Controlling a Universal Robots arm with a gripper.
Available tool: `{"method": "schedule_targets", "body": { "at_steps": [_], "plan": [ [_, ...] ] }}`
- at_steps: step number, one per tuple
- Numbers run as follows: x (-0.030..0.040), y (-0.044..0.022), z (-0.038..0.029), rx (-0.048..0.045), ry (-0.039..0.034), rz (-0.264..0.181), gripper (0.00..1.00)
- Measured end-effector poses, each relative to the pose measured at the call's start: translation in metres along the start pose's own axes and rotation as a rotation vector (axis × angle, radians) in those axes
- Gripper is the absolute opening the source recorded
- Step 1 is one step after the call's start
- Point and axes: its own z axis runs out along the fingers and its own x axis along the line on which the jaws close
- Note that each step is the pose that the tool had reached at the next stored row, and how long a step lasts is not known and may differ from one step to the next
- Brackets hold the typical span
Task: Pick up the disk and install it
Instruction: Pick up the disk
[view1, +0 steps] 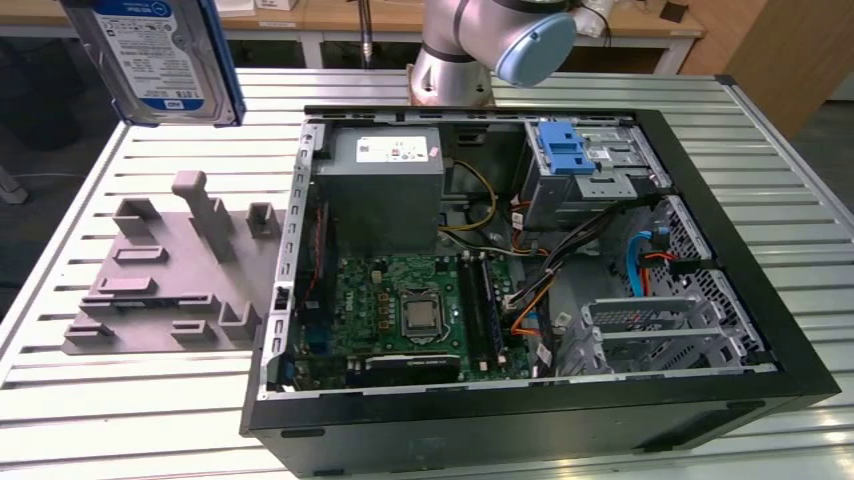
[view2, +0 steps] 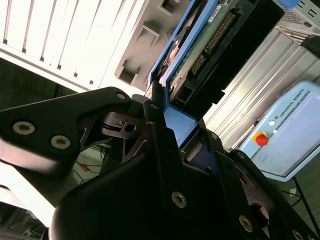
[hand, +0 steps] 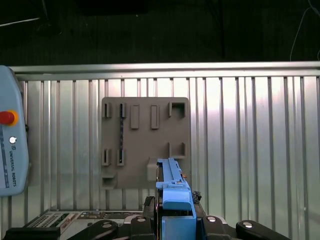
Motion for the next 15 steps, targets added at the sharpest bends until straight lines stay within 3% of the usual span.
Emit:
{"method": "schedule_targets", "body": {
  "at_steps": [15],
  "plan": [
    [-0.0003, -0.0108, -0.0002, 0.0001, 0.0000, 0.000, 0.36]
  ]
}}
